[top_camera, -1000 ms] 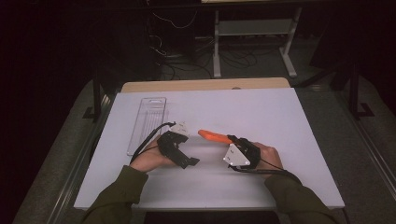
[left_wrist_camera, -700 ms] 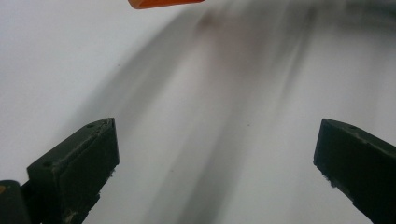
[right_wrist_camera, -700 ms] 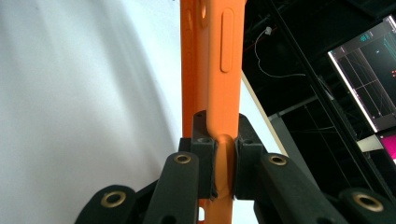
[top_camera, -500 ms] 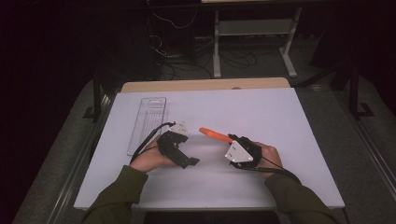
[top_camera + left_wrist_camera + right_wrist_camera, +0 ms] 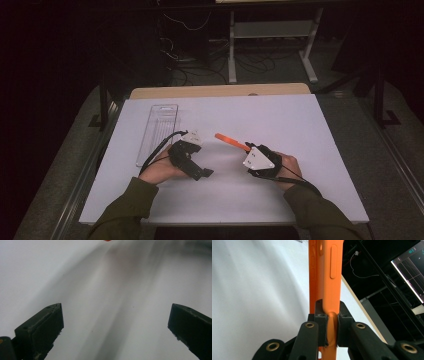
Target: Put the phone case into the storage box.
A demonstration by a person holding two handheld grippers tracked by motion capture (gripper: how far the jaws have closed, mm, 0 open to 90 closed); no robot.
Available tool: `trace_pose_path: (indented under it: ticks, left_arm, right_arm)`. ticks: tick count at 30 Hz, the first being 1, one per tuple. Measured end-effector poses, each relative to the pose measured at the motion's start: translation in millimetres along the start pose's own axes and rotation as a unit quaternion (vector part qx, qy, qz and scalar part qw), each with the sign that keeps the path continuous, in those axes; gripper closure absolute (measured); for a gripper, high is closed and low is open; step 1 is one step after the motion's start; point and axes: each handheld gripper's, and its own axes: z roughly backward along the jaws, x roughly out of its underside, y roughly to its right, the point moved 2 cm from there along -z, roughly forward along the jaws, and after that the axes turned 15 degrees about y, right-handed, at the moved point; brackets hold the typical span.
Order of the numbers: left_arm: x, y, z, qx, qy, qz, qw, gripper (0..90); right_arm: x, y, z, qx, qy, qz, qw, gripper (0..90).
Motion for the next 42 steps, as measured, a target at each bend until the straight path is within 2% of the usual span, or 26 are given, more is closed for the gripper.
trace_pose_path:
  ticks: [1,6,7,9,14,17,20,23,26,27,29,30,33,42]
  left_arm:
    - [0.0,0.1,0.1,0.0,0.0,0.001,1.0,0.0]
    - [-0.2,0.0,0.5,0.0,-0.001,0.0,1.0,0.0]
    - [-0.2,0.3,0.5,0.0,-0.001,0.002,1.0,0.0]
    - [-0.2,-0.5,1.3,0.001,-0.006,-0.003,1.0,0.0]
    - [0.0,-0.2,1.0,0.001,-0.005,0.0,1.0,0.0]
    - [0.1,-0.6,1.1,0.0,-0.004,0.0,1.0,0.0]
    - [0.4,0.4,0.7,-0.002,0.002,0.008,1.0,0.0]
    - [0.2,-1.2,1.3,0.0,-0.005,-0.003,1.0,0.0]
    - [0.1,-0.8,1.1,0.001,-0.005,-0.001,1.0,0.0]
    - [0.2,-0.8,1.1,0.001,-0.005,-0.001,1.0,0.0]
    - [0.2,-1.2,1.2,0.0,-0.004,-0.002,1.0,0.0]
    - [0.5,0.3,0.5,-0.002,0.001,0.009,1.0,0.0]
    - [0.3,-0.8,1.3,0.0,-0.004,0.001,1.0,0.0]
    - [0.4,-0.4,1.0,0.0,-0.005,0.003,1.0,0.0]
  right_arm:
    - [0.2,1.0,-0.2,0.002,0.001,0.003,1.0,80.8]
    - [0.4,3.2,0.1,-0.004,0.002,-0.014,0.9999,80.8]
    - [0.2,3.0,0.3,-0.003,0.002,-0.024,0.9997,80.8]
    - [0.8,4.7,0.4,-0.004,0.003,-0.029,0.9996,80.7]
    - [1.2,5.9,0.6,-0.006,0.002,-0.042,0.9991,80.8]
    - [1.0,6.2,0.7,-0.007,0.004,-0.066,0.9978,80.7]
    - [1.4,7.8,0.8,-0.008,0.006,-0.072,0.9973,80.7]
    - [1.8,8.4,0.7,-0.01,0.006,-0.079,0.9968,80.7]
    - [2.3,9.8,0.9,-0.012,0.005,-0.084,0.9964,80.7]
    - [1.7,8.9,0.6,-0.01,0.008,-0.099,0.995,80.7]
    - [2.2,10.1,0.4,-0.012,0.01,-0.105,0.9944,80.7]
    - [2.2,10.4,0.7,-0.013,0.008,-0.111,0.9937,80.7]
    - [2.7,12.0,0.8,-0.013,0.01,-0.123,0.9923,80.7]
    - [4.0,16.3,1.5,-0.016,0.014,-0.166,0.986,80.8]
